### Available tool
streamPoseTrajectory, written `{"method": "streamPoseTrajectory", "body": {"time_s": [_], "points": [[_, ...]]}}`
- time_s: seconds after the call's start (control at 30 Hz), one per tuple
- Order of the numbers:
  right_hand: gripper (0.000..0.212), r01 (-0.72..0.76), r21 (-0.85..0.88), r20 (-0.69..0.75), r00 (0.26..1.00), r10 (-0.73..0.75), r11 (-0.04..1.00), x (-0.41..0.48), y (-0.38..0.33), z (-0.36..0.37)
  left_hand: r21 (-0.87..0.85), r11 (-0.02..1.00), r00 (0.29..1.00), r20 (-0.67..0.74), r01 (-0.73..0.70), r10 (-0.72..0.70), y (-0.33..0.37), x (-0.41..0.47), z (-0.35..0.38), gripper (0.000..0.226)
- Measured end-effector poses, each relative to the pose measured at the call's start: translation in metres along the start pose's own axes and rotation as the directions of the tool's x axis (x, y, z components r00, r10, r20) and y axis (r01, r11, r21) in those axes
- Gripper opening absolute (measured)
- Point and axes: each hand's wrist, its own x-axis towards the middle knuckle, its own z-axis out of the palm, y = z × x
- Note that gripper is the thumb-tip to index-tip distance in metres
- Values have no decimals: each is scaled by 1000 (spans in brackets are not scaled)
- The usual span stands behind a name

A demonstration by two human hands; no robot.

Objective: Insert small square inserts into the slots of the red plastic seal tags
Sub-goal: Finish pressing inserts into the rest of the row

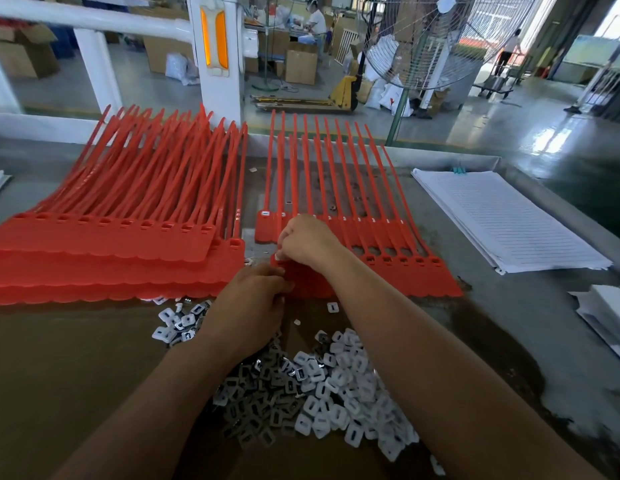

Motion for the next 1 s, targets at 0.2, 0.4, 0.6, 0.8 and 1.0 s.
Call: {"method": "streamPoseTrajectory", "body": {"time_s": [0.2,0.4,0.6,0.8,1.0], "points": [[29,-48,105,7,999,48,993,4,-5,-3,-5,1000,1000,-22,-8,8,0,0,1,32],[30,-54,113,35,998,50,992,7,-4,-1,-6,1000,999,-36,-10,10,0,0,2,32],[13,37,22,-9,999,-37,999,-7,2,2,2,1000,1000,-13,-11,11,0,-1,1,32],[5,180,187,5,983,-184,966,-48,12,-15,8,1000,1000,-11,-24,24,1,0,0,32],[10,264,90,15,964,-266,960,-95,37,-34,5,1000,1000,-14,-19,19,0,1,2,32]]}}
